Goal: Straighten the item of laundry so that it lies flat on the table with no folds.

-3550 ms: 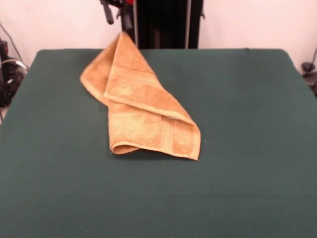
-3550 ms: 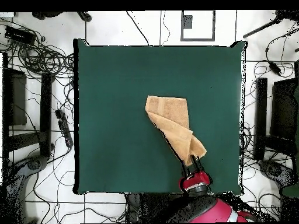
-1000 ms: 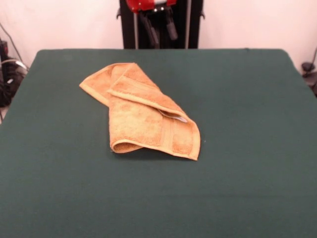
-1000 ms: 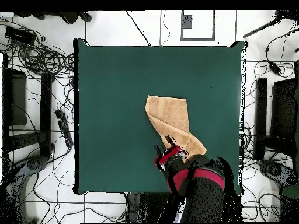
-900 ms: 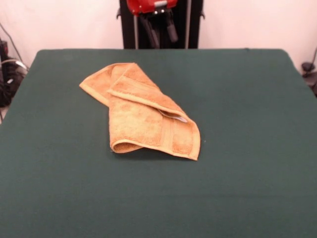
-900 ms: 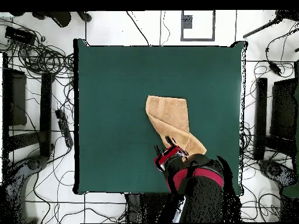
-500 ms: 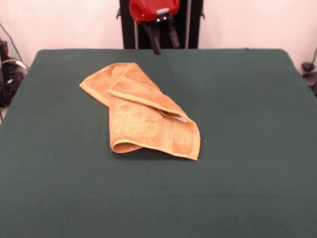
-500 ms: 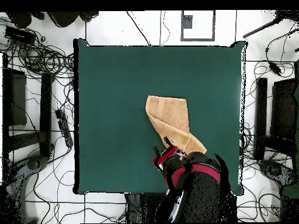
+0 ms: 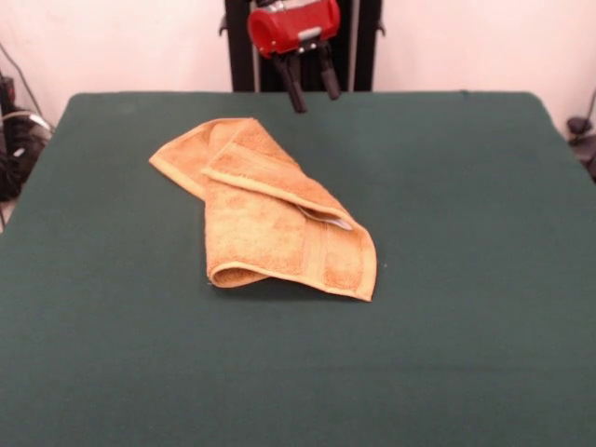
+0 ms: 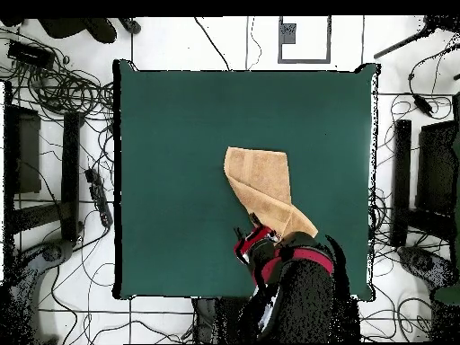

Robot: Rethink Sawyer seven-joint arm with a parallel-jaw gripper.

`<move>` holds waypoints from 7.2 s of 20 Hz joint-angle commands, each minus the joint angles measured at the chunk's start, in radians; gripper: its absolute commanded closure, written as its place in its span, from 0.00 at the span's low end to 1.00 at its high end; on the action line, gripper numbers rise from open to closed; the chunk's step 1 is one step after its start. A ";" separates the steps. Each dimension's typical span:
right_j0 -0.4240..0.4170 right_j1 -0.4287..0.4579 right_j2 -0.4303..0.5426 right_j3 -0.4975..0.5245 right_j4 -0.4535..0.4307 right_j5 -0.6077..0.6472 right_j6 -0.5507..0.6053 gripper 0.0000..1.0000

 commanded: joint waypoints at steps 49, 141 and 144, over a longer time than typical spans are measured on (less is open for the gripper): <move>-0.076 0.017 0.122 -0.098 0.029 0.014 0.072 0.00; -0.016 0.342 -0.066 -0.310 0.076 0.184 -0.030 0.00; 0.017 0.366 -0.084 -0.329 0.014 0.194 0.051 0.00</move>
